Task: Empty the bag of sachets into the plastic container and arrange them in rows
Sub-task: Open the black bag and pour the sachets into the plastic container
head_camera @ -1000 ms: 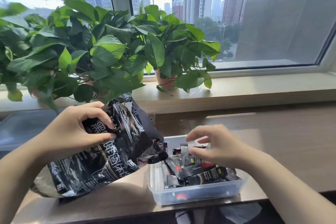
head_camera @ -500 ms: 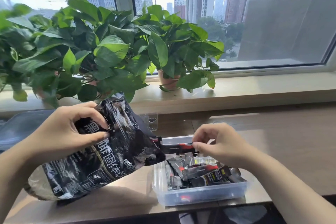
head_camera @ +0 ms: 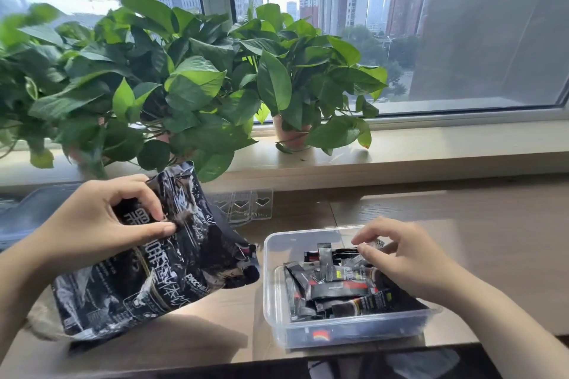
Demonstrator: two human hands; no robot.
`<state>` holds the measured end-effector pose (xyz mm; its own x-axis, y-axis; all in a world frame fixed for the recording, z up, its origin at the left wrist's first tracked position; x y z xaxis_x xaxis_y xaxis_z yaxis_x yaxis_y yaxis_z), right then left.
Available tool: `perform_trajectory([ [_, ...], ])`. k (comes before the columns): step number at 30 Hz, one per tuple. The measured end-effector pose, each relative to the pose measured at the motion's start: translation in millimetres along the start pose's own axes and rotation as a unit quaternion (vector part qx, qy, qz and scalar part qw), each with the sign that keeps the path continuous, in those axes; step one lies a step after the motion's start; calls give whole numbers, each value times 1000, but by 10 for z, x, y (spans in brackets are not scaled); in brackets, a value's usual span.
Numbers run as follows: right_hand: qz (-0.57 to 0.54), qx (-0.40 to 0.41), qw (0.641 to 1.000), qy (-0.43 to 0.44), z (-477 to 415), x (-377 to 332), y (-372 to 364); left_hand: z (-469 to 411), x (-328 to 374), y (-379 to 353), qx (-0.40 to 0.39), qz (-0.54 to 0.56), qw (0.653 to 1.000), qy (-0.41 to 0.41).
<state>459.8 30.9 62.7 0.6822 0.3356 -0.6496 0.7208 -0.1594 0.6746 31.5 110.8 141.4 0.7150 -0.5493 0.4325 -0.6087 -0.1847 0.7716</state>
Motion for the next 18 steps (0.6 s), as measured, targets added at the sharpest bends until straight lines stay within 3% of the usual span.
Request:
perform_trajectory([
  [4, -4, 0, 1000, -3, 4, 7, -17, -46, -20, 15, -20, 2, 1000, 15],
  [11, -16, 4, 1000, 2, 35, 28, -10, -205, -167, -280, -122, -6, 988, 89],
  [18, -21, 38, 999, 21, 65, 29, 27, -473, -346, -679, -120, -101, 984, 85],
])
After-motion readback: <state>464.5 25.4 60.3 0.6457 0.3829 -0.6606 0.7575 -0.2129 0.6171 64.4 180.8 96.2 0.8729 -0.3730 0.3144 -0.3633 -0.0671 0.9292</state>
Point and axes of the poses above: each hand's wrist, its own z-axis away from the middle knuckle, its own y-axis out of the back of the hand, x = y × z, the point moved 2 cm from there along -z, towards the middle knuckle, and after that the axes turned 6 degrees about y, right-handed, at the moved point
